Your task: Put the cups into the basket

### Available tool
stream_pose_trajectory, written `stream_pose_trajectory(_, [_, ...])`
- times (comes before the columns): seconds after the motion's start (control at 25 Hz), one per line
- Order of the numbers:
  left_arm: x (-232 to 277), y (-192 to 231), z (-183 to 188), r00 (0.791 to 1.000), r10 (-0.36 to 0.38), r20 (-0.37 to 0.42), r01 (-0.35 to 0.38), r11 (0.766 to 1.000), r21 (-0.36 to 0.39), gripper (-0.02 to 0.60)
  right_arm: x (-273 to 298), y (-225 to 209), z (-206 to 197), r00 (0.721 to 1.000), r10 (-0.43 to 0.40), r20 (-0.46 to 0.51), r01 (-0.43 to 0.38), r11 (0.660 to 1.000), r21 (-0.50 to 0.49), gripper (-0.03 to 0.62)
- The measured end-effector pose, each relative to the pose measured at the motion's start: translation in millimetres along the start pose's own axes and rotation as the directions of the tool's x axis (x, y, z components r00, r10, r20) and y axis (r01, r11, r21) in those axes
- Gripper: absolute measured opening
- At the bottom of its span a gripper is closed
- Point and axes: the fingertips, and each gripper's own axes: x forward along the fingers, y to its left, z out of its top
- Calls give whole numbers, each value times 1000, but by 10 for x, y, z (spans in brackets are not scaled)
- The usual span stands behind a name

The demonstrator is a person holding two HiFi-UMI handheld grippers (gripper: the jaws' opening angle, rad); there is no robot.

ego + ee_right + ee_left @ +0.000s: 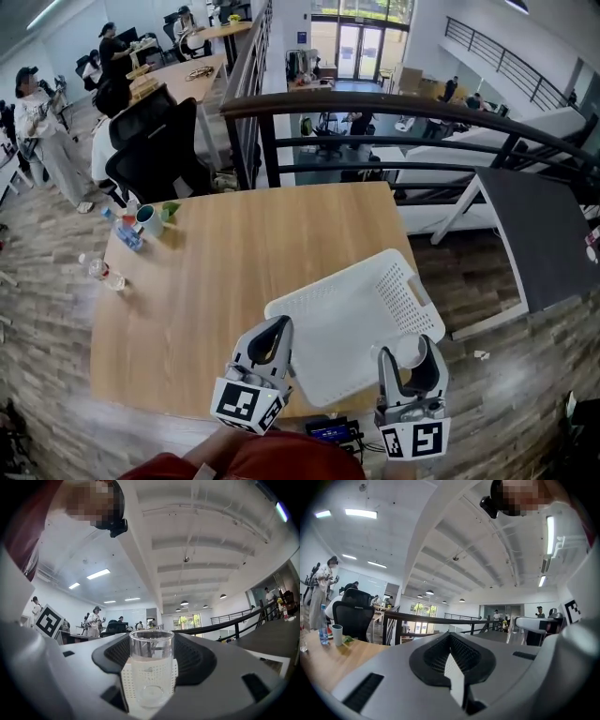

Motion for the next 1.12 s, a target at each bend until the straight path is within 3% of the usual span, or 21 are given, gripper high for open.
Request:
stream_pose_trajectory(0.6, [-196, -78, 50, 978, 210, 23, -210, 977, 35, 6, 212, -88, 11, 975, 222, 0, -222, 975, 17, 285])
stream_pose_trajectory(1.12, [-361, 44, 62, 978, 200, 59, -201, 980, 2, 6, 428, 356, 103, 958, 287, 11, -286, 958, -17, 285])
